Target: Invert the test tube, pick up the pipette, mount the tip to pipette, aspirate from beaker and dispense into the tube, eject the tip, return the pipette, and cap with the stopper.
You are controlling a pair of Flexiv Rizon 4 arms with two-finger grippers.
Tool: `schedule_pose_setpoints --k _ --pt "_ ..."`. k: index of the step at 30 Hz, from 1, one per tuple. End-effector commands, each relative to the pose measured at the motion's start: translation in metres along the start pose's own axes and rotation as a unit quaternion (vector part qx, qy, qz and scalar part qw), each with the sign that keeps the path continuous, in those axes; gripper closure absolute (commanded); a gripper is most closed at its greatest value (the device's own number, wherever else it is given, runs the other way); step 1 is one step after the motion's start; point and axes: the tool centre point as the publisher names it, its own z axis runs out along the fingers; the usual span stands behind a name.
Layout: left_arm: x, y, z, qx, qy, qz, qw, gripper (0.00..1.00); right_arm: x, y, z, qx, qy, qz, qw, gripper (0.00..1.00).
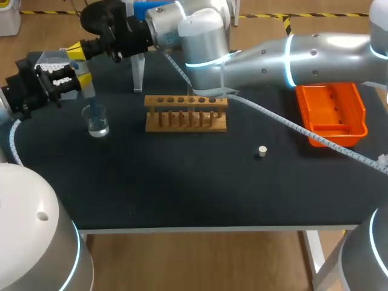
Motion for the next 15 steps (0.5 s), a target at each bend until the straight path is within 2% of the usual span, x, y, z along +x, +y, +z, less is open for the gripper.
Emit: schedule_pose_setpoints --k 1,12,15 --pt "-0.003 -0.007 0.000 0.002 0.001 0.000 1.000 1.00 -0.003 0.000 0.001 -0.002 0.002 -0.007 1.000 1.00" --pt "-0.003 -0.007 0.000 0.002 0.001 0.000 1.000 1.00 0.005 0.051 -0.011 -0.016 -0.001 -0.053 0.998 0.98" --pt "-0.003 -0.007 0.000 0.002 0.001 0.000 1.000 1.00 0.012 0.061 -0.020 -0.016 -0.007 -0.063 0.998 0.60"
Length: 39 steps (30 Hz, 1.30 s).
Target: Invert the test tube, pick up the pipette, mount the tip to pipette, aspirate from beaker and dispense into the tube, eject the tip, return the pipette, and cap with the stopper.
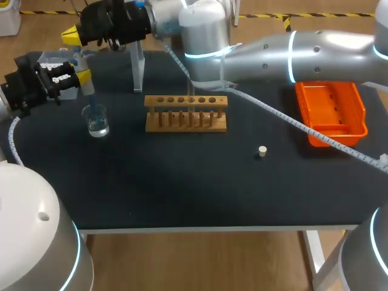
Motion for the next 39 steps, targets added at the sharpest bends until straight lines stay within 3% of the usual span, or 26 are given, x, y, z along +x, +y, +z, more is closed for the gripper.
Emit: schedule_pose_setpoints --k 1,2,9,17,27,39 --pt "0.000 0.000 0.000 0.000 0.001 0.000 1.000 1.00 0.013 0.018 -0.017 0.007 -0.008 -0.007 1.000 0.45" --pt "0.000 0.000 0.000 0.000 0.001 0.000 1.000 1.00 0.016 0.021 -0.022 0.008 -0.009 -0.010 1.000 0.00" --pt "0.000 0.000 0.000 0.000 0.001 0.000 1.000 1.00 0.037 0.029 -0.064 0.034 -0.027 -0.022 0.999 0.00" --pt "0.000 0.000 0.000 0.000 0.001 0.000 1.000 1.00 0.062 0.019 -0.133 0.067 -0.067 -0.019 0.995 0.00" --pt "0.000 0.000 0.000 0.000 0.001 0.000 1.000 1.00 0.089 -0.017 -0.214 0.102 -0.083 -0.008 0.991 0.00" --pt "0.000 0.000 0.000 0.000 0.001 0.000 1.000 1.00 0.093 -0.067 -0.262 0.126 -0.121 0.016 0.985 0.00"
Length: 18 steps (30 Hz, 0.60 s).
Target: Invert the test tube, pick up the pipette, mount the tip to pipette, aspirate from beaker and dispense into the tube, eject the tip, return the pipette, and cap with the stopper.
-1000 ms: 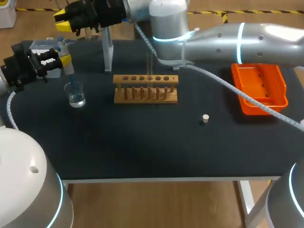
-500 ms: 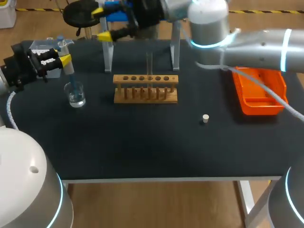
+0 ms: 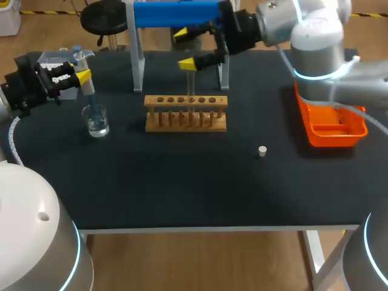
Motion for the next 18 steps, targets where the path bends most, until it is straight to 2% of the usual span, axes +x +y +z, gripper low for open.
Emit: schedule_pose_setpoints --k 1,18 --pt "0.000 0.000 0.000 0.000 0.001 0.000 1.000 1.00 0.003 -0.015 -0.017 0.001 -0.007 0.003 1.000 0.00" --pt "0.000 0.000 0.000 0.000 0.001 0.000 1.000 1.00 -0.020 -0.071 -0.016 0.022 -0.024 -0.009 0.999 0.00"
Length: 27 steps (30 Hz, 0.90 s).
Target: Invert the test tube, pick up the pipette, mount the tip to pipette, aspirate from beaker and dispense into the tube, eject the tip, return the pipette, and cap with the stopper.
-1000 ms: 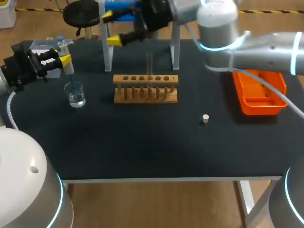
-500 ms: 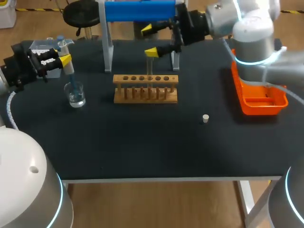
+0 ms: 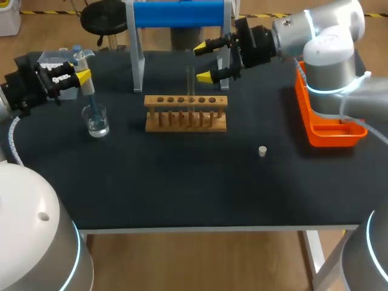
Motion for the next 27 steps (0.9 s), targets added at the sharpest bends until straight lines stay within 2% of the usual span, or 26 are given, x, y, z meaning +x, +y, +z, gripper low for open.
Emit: schedule_pose_setpoints --k 1,17,27 --pt "0.000 0.000 0.000 0.000 0.001 0.000 1.000 1.00 -0.010 -0.013 0.008 0.001 0.003 0.001 1.000 0.00" --pt "0.000 0.000 0.000 0.000 0.001 0.000 1.000 1.00 -0.028 -0.051 0.023 0.026 -0.003 0.016 1.000 0.00" --pt "0.000 0.000 0.000 0.000 0.001 0.000 1.000 1.00 -0.030 -0.060 0.036 0.040 -0.002 0.013 0.999 0.00"
